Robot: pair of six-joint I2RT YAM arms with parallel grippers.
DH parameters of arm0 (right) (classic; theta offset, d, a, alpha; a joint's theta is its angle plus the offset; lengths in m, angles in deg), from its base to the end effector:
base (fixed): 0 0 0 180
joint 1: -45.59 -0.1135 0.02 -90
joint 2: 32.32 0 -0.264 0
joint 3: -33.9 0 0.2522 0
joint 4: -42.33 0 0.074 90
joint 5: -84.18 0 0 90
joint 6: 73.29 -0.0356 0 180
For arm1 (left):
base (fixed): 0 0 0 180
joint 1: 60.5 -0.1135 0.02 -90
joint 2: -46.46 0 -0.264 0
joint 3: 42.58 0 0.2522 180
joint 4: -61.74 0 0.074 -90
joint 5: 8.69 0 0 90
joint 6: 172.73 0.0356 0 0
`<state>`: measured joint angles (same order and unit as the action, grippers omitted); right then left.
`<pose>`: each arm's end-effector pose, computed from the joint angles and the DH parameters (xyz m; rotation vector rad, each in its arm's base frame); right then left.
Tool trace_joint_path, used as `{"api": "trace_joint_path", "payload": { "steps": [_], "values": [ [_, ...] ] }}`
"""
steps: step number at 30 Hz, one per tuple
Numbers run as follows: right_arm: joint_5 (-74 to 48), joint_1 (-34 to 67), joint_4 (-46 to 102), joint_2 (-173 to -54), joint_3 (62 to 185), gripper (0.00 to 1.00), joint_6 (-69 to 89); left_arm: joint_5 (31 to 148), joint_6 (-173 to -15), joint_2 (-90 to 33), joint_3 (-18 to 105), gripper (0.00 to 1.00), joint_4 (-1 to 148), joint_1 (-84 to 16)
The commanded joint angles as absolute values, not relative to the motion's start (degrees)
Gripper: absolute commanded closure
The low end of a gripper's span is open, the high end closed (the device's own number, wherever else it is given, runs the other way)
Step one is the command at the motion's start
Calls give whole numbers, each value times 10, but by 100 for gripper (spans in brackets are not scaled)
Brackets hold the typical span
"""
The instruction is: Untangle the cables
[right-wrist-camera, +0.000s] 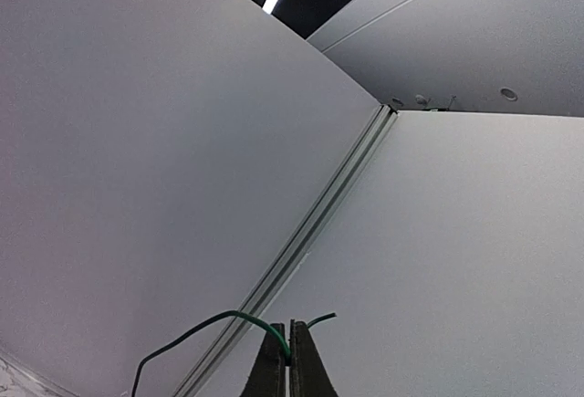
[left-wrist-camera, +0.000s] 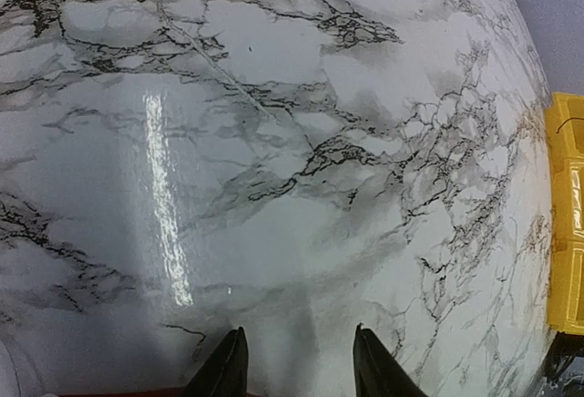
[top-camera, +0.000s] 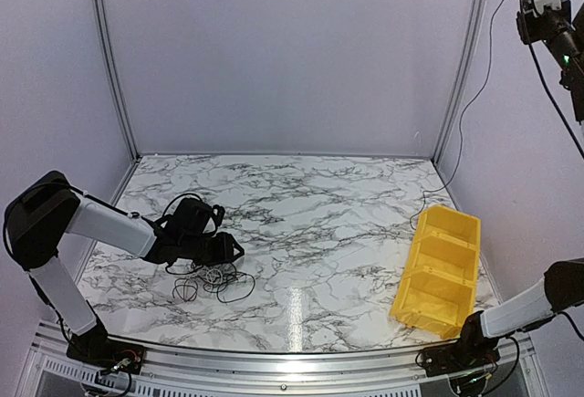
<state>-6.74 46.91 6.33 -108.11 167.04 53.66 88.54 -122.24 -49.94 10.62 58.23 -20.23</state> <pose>0.1933 -0.0039 0.6217 -0.3862 1.1549 -0.5754 0.2393 -0.2086 0.1334 0.0875 2.4108 -0.8431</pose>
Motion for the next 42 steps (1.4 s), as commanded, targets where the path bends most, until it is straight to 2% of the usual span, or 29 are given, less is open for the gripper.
{"api": "trace_joint_path", "payload": {
  "steps": [1, 8, 13, 22, 32, 36, 42],
  "values": [
    [-18, 475, 104, -1074, 1705, 100, 560, 887, -1218, -505, 124, 58, 602, -204],
    [-2, 475, 105, -1116, 1778, 100, 571, 891, -1222, -507, 124, 57, 602, -203],
    [13, 474, 116, -1109, 1745, 100, 589, 890, -1223, -506, 116, 57, 601, -201],
    [58, 497, 153, -1043, 1545, 100, 636, 893, -1221, -502, 107, 57, 601, -199],
    [-35, 587, 107, -985, 1360, 100, 587, 893, -1224, -503, 104, 57, 600, -196],
    [-104, 590, 58, -936, 1266, 100, 580, 893, -1225, -503, 99, 57, 599, -196],
    [-116, 590, 15, -873, 1190, 100, 572, 899, -1219, -511, 106, 56, 599, -196]
  ]
}}
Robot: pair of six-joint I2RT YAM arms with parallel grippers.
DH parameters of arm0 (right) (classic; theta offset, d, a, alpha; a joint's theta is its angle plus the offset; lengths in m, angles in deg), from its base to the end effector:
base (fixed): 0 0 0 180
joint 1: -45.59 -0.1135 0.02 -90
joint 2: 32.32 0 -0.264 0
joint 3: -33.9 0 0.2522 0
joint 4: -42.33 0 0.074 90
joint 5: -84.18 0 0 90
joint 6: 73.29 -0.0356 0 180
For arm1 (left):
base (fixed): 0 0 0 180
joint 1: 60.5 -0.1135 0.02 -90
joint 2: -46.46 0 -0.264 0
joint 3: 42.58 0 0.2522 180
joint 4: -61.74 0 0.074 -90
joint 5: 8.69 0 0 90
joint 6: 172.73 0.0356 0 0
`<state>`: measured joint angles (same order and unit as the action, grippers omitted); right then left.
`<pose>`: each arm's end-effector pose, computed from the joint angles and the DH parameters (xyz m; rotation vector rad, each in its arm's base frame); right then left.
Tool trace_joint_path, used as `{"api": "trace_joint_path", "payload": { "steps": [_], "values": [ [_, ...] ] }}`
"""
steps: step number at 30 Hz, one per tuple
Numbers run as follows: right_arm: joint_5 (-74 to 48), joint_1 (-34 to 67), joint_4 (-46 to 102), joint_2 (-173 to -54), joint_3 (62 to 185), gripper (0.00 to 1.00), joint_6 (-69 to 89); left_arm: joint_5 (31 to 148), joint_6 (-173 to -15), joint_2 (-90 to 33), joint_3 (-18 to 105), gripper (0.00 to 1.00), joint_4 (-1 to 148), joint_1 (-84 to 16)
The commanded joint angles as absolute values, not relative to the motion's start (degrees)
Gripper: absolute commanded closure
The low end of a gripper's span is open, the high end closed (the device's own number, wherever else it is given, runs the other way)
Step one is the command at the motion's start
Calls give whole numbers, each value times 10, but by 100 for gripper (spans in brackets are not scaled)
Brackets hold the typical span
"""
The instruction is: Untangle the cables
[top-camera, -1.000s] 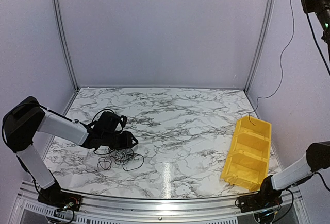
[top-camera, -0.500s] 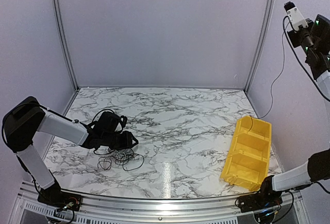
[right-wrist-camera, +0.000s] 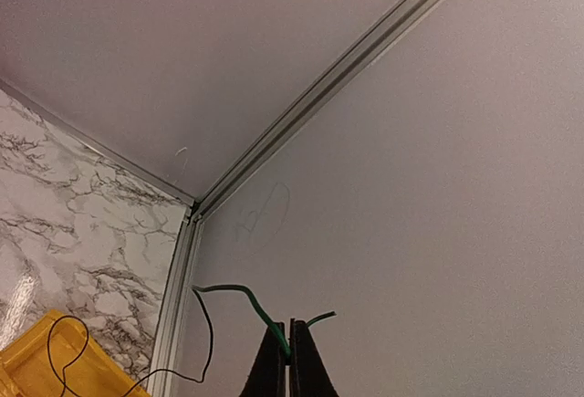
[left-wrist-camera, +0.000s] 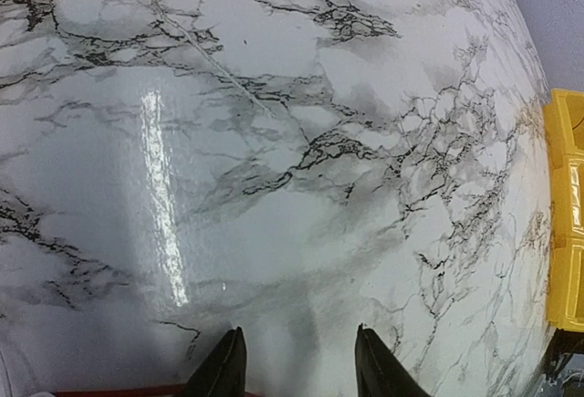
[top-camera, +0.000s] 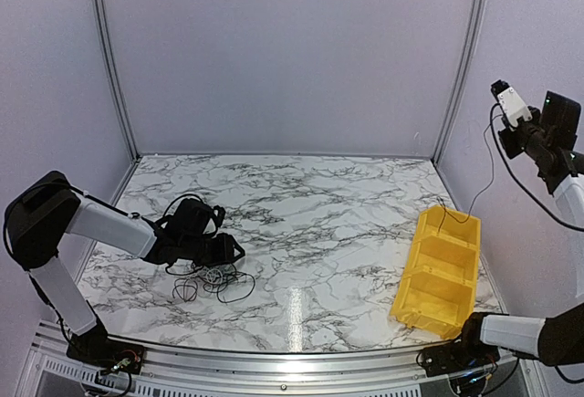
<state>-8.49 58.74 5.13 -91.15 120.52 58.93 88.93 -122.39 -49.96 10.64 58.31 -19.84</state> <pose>0.2093 -0.0472 0.4391 -0.4813 1.7159 -0.6652 0.2377 -0.2104 0.1333 0.0965 2.4157 -0.8535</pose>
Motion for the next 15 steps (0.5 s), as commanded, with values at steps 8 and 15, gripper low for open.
{"api": "trace_joint_path", "payload": {
  "steps": [8, 15],
  "values": [
    [-157, 590, -50, -850, 1142, 100, 555, 915, -1215, -533, 120, 56, 599, -196],
    [-140, 590, -26, -879, 1108, 100, 529, 914, -1213, -530, 116, 56, 599, -196]
  ]
}}
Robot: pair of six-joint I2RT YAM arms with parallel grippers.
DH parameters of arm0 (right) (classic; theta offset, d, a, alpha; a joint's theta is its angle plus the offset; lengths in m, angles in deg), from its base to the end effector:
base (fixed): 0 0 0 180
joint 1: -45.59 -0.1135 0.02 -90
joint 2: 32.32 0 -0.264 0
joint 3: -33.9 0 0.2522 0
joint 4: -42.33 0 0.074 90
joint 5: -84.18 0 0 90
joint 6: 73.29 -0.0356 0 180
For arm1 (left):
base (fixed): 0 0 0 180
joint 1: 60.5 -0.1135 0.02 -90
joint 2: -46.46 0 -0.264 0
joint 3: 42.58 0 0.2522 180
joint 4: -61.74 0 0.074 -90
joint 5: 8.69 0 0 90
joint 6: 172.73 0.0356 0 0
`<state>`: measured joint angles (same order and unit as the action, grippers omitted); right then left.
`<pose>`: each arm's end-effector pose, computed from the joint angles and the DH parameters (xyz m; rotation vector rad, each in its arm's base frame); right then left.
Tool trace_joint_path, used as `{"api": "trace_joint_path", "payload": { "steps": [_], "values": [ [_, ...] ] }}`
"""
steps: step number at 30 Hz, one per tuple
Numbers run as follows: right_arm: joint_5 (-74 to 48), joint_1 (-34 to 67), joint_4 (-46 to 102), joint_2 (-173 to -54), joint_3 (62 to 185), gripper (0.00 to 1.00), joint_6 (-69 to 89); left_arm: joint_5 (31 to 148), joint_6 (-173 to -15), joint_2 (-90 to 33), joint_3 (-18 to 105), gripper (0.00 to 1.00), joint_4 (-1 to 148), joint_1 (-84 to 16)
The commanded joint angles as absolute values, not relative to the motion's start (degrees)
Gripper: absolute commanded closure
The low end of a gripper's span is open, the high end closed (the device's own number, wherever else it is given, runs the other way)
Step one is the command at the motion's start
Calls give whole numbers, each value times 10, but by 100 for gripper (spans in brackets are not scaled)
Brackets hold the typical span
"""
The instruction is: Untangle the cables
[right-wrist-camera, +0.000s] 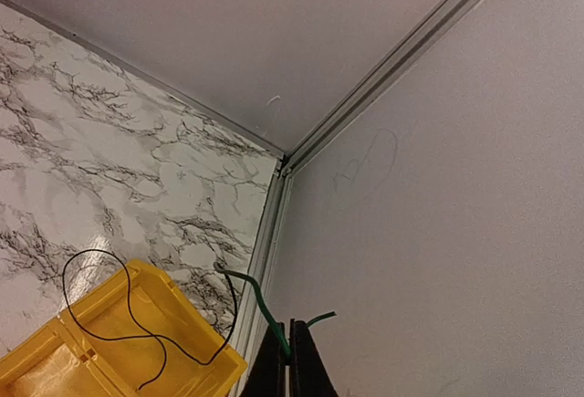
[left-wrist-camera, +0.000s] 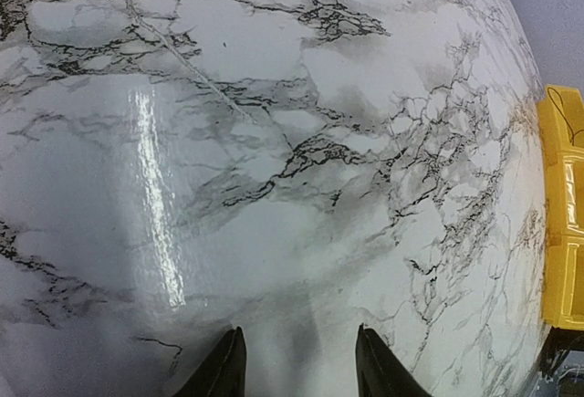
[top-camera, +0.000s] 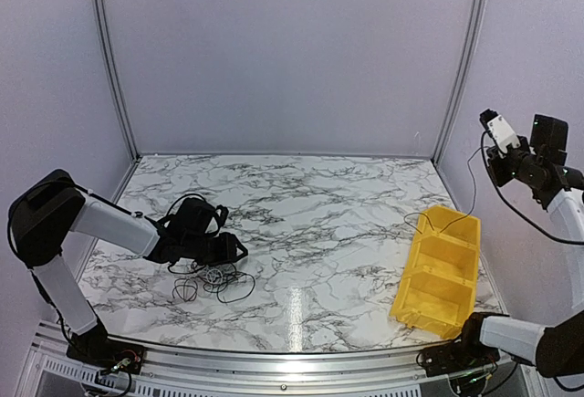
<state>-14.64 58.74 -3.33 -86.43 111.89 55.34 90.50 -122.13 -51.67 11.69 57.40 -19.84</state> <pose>0.1933 -0.0396 0.3890 -0.5348 1.8988 -0.4459 0.2416 -0.2150 0.1306 0.1182 2.4177 -0.8823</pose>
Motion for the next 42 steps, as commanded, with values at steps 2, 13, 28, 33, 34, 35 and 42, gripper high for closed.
{"api": "trace_joint_path", "payload": {
  "steps": [2, 13, 28, 33, 34, 35, 42],
  "values": [
    [-131, 590, -15, -892, 1096, 100, 529, 914, -1213, -530, 117, 56, 599, -196],
    [-155, 591, -24, -966, 1015, 100, 511, 920, -1216, -539, 123, 55, 599, -197],
    [-174, 599, -64, -1164, 1037, 100, 511, 958, -1199, -589, 158, 54, 603, -203],
    [-191, 599, -74, -1221, 1063, 100, 512, 976, -1197, -616, 177, 54, 606, -208],
    [-193, 599, -77, -1229, 1067, 100, 512, 978, -1196, -620, 180, 54, 607, -209],
    [-195, 599, -81, -1236, 1070, 100, 512, 982, -1196, -623, 181, 53, 609, -210],
    [-202, 599, -157, -1197, 1110, 76, 501, 988, -1196, -630, 185, 53, 612, -212]
  ]
}}
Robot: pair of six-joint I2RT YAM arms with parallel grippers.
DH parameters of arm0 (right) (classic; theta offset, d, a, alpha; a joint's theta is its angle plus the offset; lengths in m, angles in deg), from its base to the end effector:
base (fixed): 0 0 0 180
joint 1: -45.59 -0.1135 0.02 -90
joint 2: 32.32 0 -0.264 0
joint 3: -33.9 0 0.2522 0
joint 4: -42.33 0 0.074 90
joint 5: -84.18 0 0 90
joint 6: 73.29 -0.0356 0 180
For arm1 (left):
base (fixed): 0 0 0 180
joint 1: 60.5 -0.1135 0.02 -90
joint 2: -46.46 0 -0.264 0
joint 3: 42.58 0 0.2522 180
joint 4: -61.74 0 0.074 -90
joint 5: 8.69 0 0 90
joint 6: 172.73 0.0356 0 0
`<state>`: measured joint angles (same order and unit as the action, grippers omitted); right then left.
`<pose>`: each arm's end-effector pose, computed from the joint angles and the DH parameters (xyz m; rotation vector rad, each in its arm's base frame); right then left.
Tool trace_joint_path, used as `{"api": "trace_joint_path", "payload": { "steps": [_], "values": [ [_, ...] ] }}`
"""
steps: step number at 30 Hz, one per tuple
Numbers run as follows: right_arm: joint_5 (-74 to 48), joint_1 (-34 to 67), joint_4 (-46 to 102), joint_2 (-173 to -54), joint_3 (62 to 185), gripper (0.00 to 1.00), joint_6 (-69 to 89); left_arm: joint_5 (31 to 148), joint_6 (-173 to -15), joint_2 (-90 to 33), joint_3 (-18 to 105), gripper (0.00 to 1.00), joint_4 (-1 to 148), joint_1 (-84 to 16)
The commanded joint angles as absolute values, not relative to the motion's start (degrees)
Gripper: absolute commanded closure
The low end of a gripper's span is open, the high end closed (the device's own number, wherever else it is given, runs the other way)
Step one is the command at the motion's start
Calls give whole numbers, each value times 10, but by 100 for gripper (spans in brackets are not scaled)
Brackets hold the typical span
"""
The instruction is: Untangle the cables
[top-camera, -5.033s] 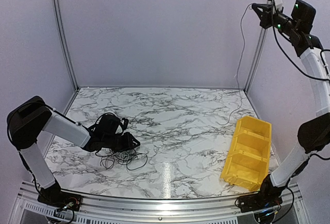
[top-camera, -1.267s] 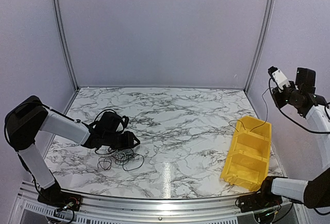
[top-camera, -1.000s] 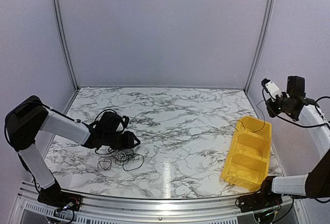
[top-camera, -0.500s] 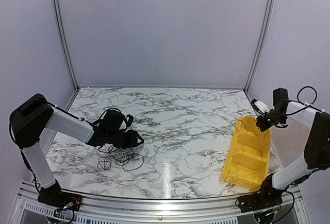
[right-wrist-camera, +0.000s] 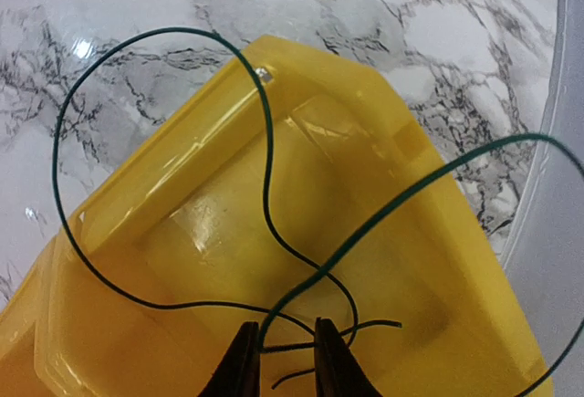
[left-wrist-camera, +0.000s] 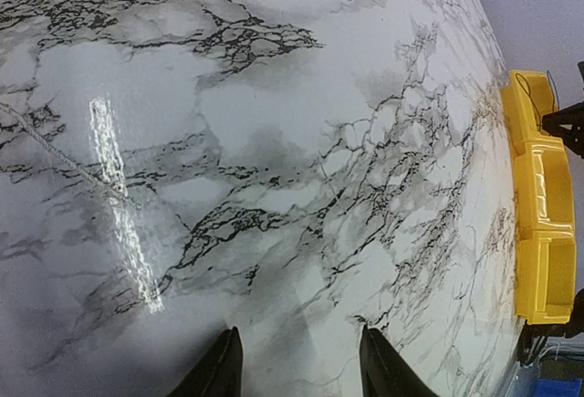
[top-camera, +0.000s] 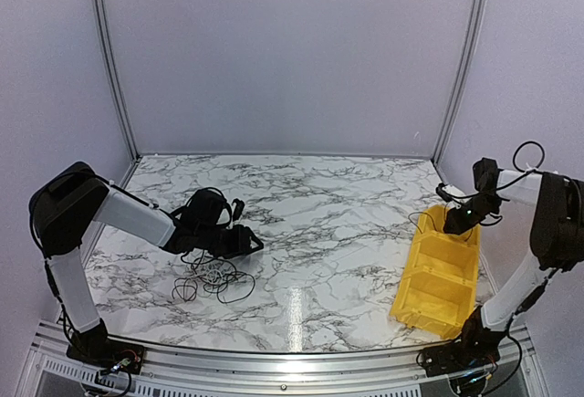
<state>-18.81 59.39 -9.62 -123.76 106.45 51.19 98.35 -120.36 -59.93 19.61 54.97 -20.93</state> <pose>0.2941 -0.0640 0.1931 -0.5444 2.6898 0.0957 0.2717 -0.2381 0.1253 0.2184 2.3992 -1.0216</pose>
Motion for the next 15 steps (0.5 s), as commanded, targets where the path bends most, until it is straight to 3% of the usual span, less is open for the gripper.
{"api": "trace_joint_path", "payload": {
  "steps": [1, 5, 15],
  "values": [
    [-202, 599, -175, -1185, 1122, 71, 501, 990, -1198, -631, 185, 53, 612, -211],
    [-192, 599, -244, -1150, 1180, 58, 508, 991, -1197, -631, 184, 52, 612, -213],
    [-86, 601, -191, -1220, 1218, 56, 483, 997, -1189, -632, 188, 52, 613, -214]
  ]
}}
